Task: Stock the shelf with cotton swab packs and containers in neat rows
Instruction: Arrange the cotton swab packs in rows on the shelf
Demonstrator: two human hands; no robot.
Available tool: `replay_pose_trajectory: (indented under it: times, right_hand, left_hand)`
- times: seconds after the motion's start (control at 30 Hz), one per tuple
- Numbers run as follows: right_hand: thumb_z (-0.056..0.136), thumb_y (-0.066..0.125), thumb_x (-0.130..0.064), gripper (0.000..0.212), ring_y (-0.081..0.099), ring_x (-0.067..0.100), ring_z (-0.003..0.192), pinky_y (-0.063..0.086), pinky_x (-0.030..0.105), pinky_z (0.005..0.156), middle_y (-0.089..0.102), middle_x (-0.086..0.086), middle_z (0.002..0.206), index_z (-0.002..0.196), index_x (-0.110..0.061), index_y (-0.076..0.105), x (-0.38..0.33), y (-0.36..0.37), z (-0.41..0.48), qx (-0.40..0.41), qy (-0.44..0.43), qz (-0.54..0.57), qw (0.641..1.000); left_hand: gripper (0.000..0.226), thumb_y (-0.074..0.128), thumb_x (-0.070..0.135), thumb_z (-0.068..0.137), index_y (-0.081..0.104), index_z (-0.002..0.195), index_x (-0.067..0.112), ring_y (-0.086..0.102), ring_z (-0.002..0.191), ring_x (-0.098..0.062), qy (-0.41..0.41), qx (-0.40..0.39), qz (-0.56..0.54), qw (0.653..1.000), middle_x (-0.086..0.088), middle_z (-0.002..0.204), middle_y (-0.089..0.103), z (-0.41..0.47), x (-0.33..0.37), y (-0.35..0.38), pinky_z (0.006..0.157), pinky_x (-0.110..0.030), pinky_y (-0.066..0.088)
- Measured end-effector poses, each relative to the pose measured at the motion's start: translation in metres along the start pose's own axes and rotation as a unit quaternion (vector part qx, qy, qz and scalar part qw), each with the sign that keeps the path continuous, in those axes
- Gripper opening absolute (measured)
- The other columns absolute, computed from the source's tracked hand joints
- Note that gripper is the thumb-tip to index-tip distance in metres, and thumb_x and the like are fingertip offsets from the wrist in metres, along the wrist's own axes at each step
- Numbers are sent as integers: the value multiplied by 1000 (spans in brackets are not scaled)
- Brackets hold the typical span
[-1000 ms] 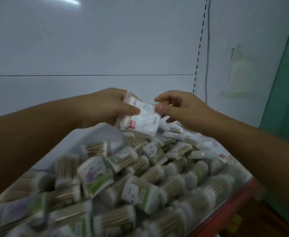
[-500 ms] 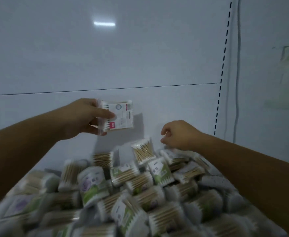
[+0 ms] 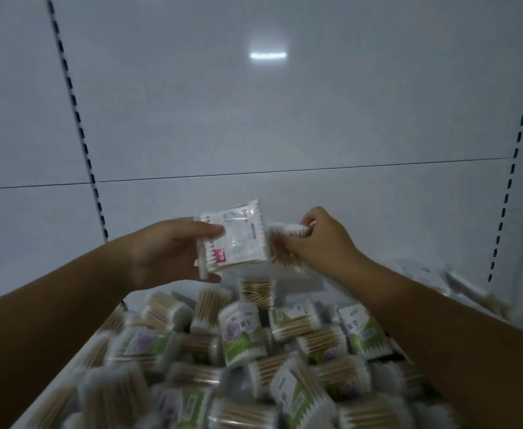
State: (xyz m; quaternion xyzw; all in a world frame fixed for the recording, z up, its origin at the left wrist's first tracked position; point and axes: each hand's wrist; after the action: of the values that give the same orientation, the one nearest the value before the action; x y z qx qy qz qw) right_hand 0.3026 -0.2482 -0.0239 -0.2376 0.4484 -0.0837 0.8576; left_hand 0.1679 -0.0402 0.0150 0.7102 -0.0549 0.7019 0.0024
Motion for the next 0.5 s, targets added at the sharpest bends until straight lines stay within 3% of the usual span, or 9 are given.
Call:
replay_pose_trajectory:
  times: [0.1, 0.17, 0.2, 0.23, 0.27, 0.3, 0.37, 0.5]
  right_hand:
    - [89, 59, -10, 13, 59, 22, 71, 53, 35, 60, 58, 3, 79, 86, -19, 50, -36, 22, -1, -84, 22, 163, 983]
    - [92, 55, -7, 9, 63, 20, 69, 54, 32, 54, 62, 6, 85, 98, -14, 58, -46, 28, -1, -155, 71, 317, 933]
    - [91, 61, -15, 19, 66, 19, 70, 55, 30, 56, 64, 7, 92, 110, -14, 58, -44, 29, 1, -167, 75, 335, 924]
    - [89, 65, -24, 34, 67, 18, 75, 56, 31, 63, 65, 6, 101, 120, -16, 56, -35, 32, 4, -162, 56, 287, 942]
    - [87, 67, -30, 43, 67, 18, 84, 56, 33, 73, 64, 4, 108, 126, -18, 53, -23, 35, 8, -159, 11, 154, 975]
    - [86, 67, -32, 45, 64, 20, 95, 52, 34, 82, 62, 3, 115, 128, -19, 54, -9, 39, 11, -163, -45, -36, 985]
    - [86, 61, -27, 37, 58, 25, 106, 46, 32, 86, 61, 5, 118, 122, -18, 59, 18, 53, 12, -174, -148, -316, 921]
    - [74, 55, -16, 13, 54, 26, 91, 32, 30, 65, 60, 5, 92, 86, -15, 59, 45, 77, 11, -156, -253, -453, 840]
  left_hand:
    - [54, 80, 27, 64, 69, 114, 11, 66, 95, -27, 5, 6, -33, 999, -18, 112, 68, 4, -3, 15, 94, -50, 48]
    - [53, 67, 26, 71, 63, 122, 9, 67, 96, -27, 20, 42, -48, 998, -18, 116, 67, 2, -2, 15, 90, -48, 52]
    - [55, 65, 26, 70, 61, 123, 8, 68, 96, -27, 25, 59, -57, 996, -18, 116, 67, -2, -2, 10, 86, -47, 54]
    - [57, 66, 25, 69, 61, 123, 8, 69, 95, -28, 27, 78, -71, 994, -18, 115, 68, -7, -2, 3, 82, -47, 57]
    - [58, 67, 24, 67, 60, 122, 7, 69, 94, -29, 29, 96, -88, 991, -19, 114, 68, -14, -3, -6, 80, -47, 58]
    - [59, 68, 22, 66, 60, 122, 6, 69, 94, -30, 29, 112, -102, 988, -19, 113, 68, -21, -4, -15, 79, -48, 58]
    - [56, 67, 20, 68, 60, 122, 7, 69, 95, -32, 30, 133, -115, 984, -19, 112, 68, -34, -7, -30, 81, -51, 56]
    - [63, 84, 18, 52, 69, 112, 7, 68, 97, -36, 42, 153, -146, 976, -20, 113, 68, -56, -12, -54, 82, -55, 53]
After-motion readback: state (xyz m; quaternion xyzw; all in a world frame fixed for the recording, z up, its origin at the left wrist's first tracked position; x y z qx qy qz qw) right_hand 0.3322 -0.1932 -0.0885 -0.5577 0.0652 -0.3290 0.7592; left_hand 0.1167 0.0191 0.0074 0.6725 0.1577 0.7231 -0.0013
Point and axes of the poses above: each hand's wrist, its own z-axis towards the middle knuckle, its own y-axis out of the palm, x = y × z
